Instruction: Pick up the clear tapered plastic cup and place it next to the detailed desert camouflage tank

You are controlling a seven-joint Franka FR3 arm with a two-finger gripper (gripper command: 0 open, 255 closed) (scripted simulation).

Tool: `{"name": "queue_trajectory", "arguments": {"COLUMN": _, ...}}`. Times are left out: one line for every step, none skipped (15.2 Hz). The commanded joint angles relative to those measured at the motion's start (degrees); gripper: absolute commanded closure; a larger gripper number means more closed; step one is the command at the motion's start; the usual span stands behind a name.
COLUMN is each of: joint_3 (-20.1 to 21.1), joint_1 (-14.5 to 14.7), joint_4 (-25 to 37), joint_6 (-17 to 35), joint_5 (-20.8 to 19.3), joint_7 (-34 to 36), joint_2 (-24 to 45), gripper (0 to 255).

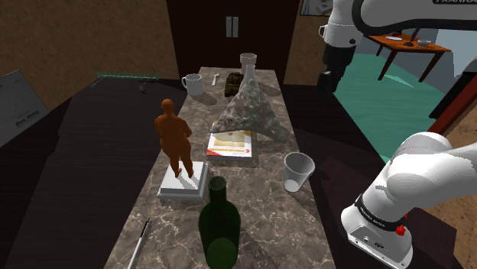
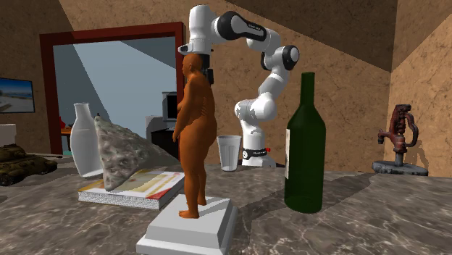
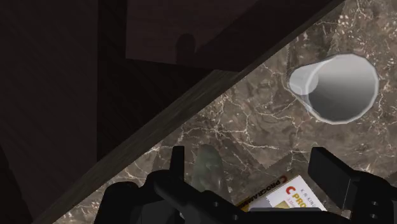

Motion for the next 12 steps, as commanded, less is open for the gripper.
{"name": "queue_trajectory", "arguments": {"joint_3": 0.0, "joint_1": 0.0, "joint_4": 0.0, "joint_6": 0.0, "joint_5": 0.0, "joint_7": 0.0, "joint_2": 0.0, "gripper": 0}}
{"name": "queue_trajectory", "arguments": {"joint_3": 1.1, "joint_1": 0.4, "joint_4": -1.9, "joint_6": 1.0, "joint_5": 0.7, "joint_7": 1.5, "joint_2": -1.3, "gripper": 0}}
{"name": "queue_trajectory", "arguments": {"joint_3": 2.3, "joint_1": 0.8, "joint_4": -3.8, "joint_6": 2.0, "joint_5": 1.5, "joint_7": 2.9, "joint_2": -2.6, "gripper": 0}}
{"name": "queue_trajectory", "arguments": {"joint_3": 3.5, "joint_1": 1.2, "joint_4": -5.6, "joint_6": 3.0, "joint_5": 2.4, "joint_7": 4.4, "joint_2": -3.7, "gripper": 0}}
{"name": "queue_trajectory", "arguments": {"joint_3": 4.8, "joint_1": 1.7, "joint_4": -7.3, "joint_6": 4.0, "joint_5": 3.3, "joint_7": 5.9, "joint_2": -4.8, "gripper": 0}}
{"name": "queue_trajectory", "arguments": {"joint_3": 6.1, "joint_1": 2.2, "joint_4": -8.9, "joint_6": 5.1, "joint_5": 4.2, "joint_7": 7.4, "joint_2": -5.8, "gripper": 0}}
{"name": "queue_trajectory", "arguments": {"joint_3": 7.4, "joint_1": 2.8, "joint_4": -10.5, "joint_6": 6.1, "joint_5": 5.2, "joint_7": 9.0, "joint_2": -6.7, "gripper": 0}}
{"name": "queue_trajectory", "arguments": {"joint_3": 8.9, "joint_1": 3.4, "joint_4": -12.0, "joint_6": 7.2, "joint_5": 6.2, "joint_7": 10.5, "joint_2": -7.5, "gripper": 0}}
{"name": "queue_trajectory", "arguments": {"joint_3": 10.3, "joint_1": 4.1, "joint_4": -13.4, "joint_6": 8.4, "joint_5": 7.2, "joint_7": 12.1, "joint_2": -8.2, "gripper": 0}}
{"name": "queue_trajectory", "arguments": {"joint_3": 11.8, "joint_1": 4.8, "joint_4": -14.8, "joint_6": 9.5, "joint_5": 8.3, "joint_7": 13.7, "joint_2": -8.8, "gripper": 0}}
{"name": "queue_trajectory", "arguments": {"joint_3": 13.4, "joint_1": 5.5, "joint_4": -16.0, "joint_6": 10.7, "joint_5": 9.4, "joint_7": 15.3, "joint_2": -9.2, "gripper": 0}}
{"name": "queue_trajectory", "arguments": {"joint_3": 15.0, "joint_1": 6.3, "joint_4": -17.2, "joint_6": 12.0, "joint_5": 10.5, "joint_7": 17.0, "joint_2": -9.5, "gripper": 0}}
